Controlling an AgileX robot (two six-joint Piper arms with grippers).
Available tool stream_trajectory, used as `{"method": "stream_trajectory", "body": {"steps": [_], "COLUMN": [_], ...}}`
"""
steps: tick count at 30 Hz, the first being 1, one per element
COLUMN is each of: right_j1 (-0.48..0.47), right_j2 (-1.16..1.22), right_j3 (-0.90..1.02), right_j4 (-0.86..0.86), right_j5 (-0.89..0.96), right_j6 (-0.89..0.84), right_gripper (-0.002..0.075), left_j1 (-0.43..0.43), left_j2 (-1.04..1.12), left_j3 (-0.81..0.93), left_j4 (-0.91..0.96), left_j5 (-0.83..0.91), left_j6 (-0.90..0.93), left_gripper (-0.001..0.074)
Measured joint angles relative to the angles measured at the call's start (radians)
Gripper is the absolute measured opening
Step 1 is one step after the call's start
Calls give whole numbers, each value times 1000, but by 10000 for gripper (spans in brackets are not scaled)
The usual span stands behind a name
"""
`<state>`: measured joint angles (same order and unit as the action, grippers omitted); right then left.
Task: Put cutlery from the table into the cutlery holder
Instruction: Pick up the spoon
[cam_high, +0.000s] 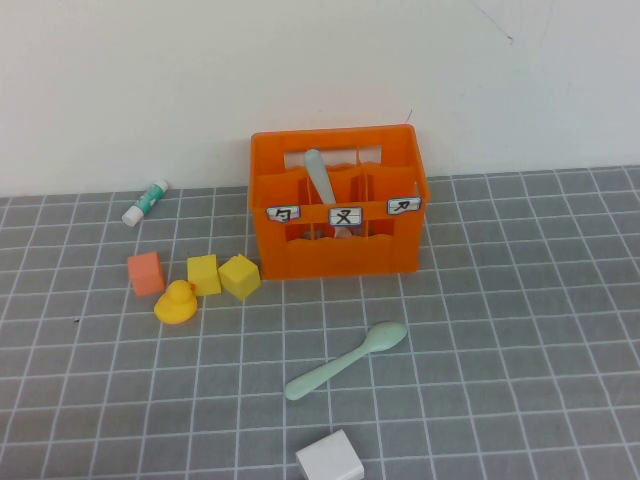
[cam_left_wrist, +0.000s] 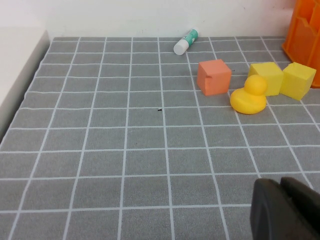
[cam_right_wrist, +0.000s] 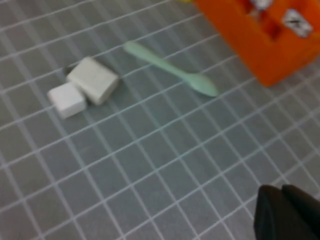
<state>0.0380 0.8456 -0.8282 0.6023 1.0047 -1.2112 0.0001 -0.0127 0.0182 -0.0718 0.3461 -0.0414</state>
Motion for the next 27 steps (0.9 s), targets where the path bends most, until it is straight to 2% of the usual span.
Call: {"method": "stream_trajectory", "body": {"steps": [13,18,27], "right_j1": [457,547,669], "right_j2": [560,807,1085], "right_j3": [-400,-592,-851], "right_j4": [-356,-433,-513], "right_j5": [97,194,210], "right_j6": [-55,-99,-139], "right_gripper": [-1,-1,-1], "left_j1": [0,0,0], "left_j2": [0,0,0], "left_j3": [0,0,0], "left_j4": [0,0,0], "left_j5": [-2,-2,-2], "left_j6": [2,5,5], "left_gripper": [-1,-1,-1]}}
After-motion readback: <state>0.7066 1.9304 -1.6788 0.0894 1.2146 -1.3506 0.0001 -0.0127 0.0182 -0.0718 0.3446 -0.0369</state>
